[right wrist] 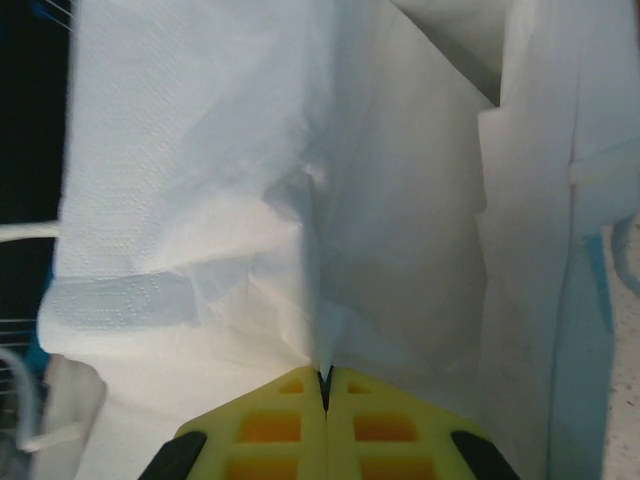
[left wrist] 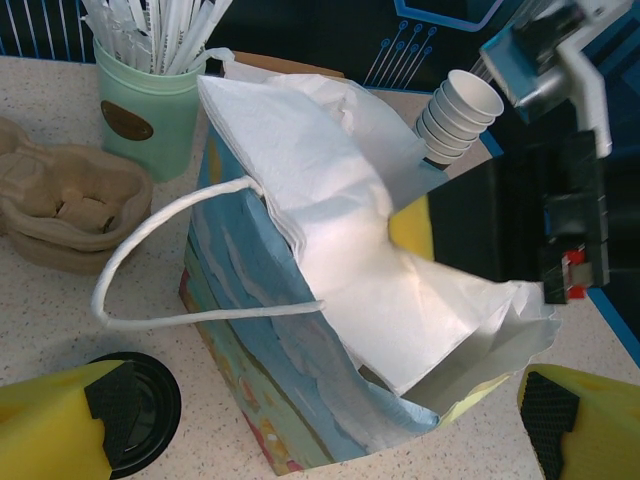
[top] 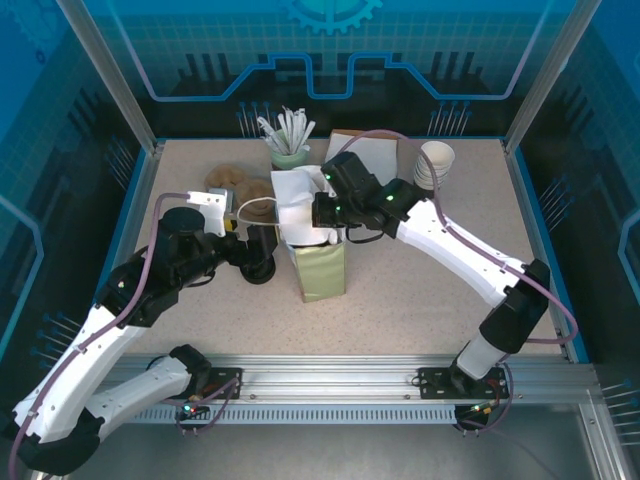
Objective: Pack the takeout coffee
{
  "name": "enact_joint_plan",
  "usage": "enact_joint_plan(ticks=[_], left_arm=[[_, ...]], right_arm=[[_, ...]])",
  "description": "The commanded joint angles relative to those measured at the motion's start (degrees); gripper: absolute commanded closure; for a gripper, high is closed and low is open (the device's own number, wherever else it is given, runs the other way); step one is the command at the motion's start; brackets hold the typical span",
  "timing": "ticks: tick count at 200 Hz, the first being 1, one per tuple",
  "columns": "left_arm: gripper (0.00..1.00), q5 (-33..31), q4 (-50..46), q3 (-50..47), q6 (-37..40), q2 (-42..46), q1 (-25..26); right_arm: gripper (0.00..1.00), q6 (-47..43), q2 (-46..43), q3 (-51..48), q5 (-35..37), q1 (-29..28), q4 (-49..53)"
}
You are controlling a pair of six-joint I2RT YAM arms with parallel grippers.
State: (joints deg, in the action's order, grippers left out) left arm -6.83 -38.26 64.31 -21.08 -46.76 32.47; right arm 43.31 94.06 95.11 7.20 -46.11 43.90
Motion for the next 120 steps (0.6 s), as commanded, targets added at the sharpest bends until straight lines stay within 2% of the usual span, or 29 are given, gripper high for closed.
enact_joint_plan(ticks=[1, 50, 120], left_arm=[[0.01, 0.1, 0.4, -0.7, -0.5, 0.7, -0.1], [0.01, -0.2, 0.5, -1.2, -0.2, 0.9, -0.1], [0.01, 0.0, 1.0, -1.2, 0.2, 0.5, -0.1]], right_arm=[[1.0, -2.6, 1.4, 3.4, 5.0, -1.7, 4.3], [1.0, -3.8, 3.7, 4.9, 9.2, -3.6, 8.9], [1.0, -4.7, 3.8, 3.9, 12.7, -4.5, 10.5]])
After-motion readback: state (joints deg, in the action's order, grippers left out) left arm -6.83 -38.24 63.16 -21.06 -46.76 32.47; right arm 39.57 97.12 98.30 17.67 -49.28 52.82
